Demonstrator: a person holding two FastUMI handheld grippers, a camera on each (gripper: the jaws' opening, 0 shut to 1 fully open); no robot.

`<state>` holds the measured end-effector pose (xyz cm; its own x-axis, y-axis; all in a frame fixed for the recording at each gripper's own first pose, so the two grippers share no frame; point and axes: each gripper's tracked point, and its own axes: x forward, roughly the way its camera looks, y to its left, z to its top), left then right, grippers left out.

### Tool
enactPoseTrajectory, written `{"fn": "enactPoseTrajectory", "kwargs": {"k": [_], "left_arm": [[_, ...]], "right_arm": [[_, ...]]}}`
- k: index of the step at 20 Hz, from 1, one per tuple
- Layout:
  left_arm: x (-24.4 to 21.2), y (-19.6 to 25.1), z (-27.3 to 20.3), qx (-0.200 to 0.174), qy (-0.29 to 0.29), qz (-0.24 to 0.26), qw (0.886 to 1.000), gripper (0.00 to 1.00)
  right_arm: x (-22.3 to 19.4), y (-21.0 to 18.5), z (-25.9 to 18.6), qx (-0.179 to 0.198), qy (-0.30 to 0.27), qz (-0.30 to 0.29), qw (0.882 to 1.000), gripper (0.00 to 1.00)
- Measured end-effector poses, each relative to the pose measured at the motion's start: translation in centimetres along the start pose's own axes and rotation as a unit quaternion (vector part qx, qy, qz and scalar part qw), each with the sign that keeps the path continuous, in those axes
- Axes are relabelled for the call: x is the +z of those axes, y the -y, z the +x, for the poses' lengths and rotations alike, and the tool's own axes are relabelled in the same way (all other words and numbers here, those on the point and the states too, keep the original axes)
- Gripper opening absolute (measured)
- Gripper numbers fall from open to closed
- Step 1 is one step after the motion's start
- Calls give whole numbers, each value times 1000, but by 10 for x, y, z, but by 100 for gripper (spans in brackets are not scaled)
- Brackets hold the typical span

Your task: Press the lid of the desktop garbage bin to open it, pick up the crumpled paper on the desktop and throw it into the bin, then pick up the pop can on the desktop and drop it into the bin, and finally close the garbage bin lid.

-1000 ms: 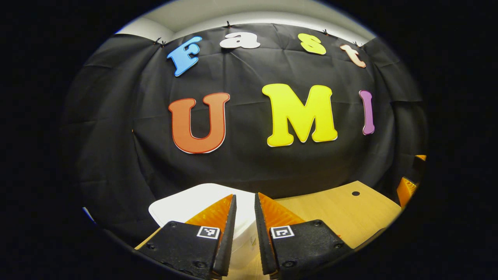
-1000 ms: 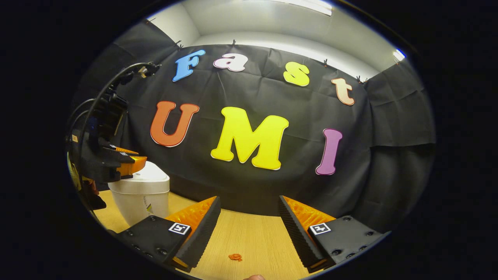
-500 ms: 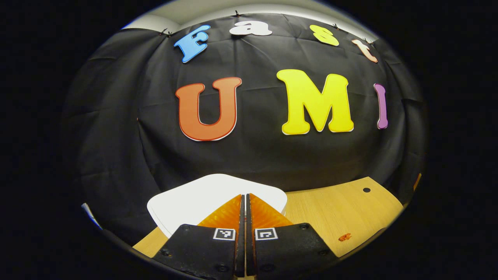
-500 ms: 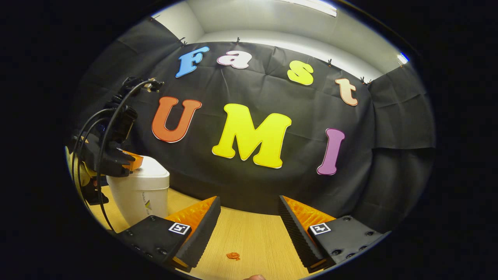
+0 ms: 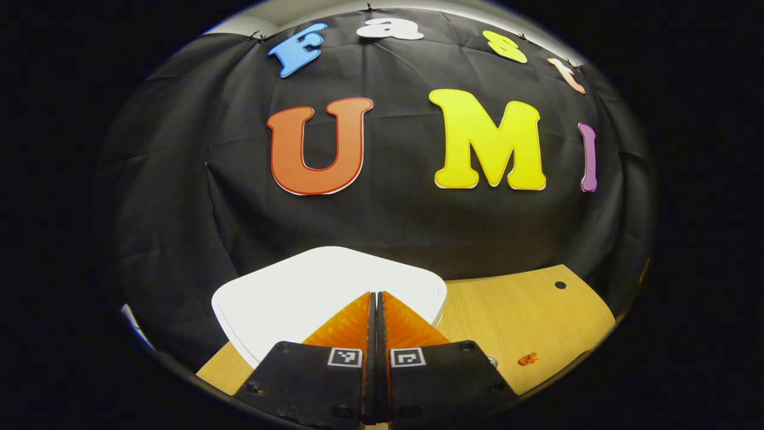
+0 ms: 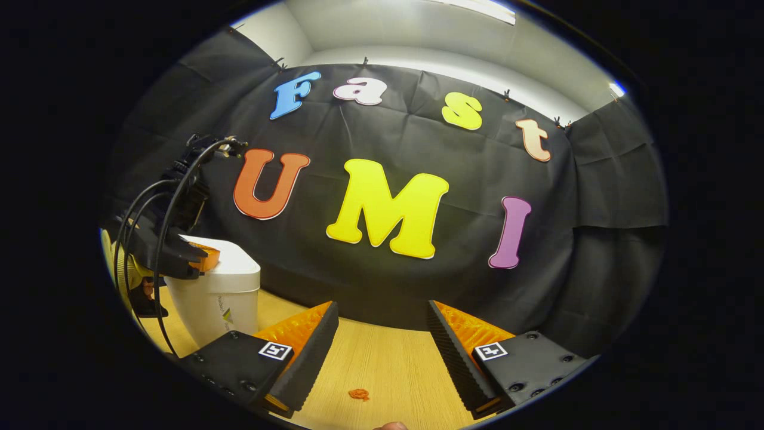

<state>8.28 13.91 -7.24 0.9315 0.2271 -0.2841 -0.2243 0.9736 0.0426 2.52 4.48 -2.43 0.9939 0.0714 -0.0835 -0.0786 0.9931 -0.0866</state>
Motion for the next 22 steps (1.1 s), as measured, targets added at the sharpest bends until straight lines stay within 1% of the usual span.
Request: {"fn": "enactPoseTrajectory", "kwargs": {"k": [4,5,7,10,12,15,18,22], "left_arm": [[15,-1,-3,13,33,-7,999,3],[17,3,-5,8,37,-7,999,3],[27,2,-12,15,53,3,998,3],[58,-7,-28,37,99,28,994,3],[71,-5,-39,40,115,40,992,2],[80,2,-51,33,128,41,990,3],[81,10,-60,22,134,22,990,4],[77,14,-68,11,133,5,991,10]], "right_arm": [[2,-4,0,9,5,3,1000,95],[3,-4,0,11,7,4,1000,95],[2,-3,0,13,7,6,1000,95],[-3,-1,0,11,-1,5,1000,95],[-7,3,2,9,-5,7,1000,95],[-13,4,3,7,-15,16,1000,95],[-12,6,4,6,-15,20,1000,95],[-23,6,7,6,-27,22,999,94]]}}
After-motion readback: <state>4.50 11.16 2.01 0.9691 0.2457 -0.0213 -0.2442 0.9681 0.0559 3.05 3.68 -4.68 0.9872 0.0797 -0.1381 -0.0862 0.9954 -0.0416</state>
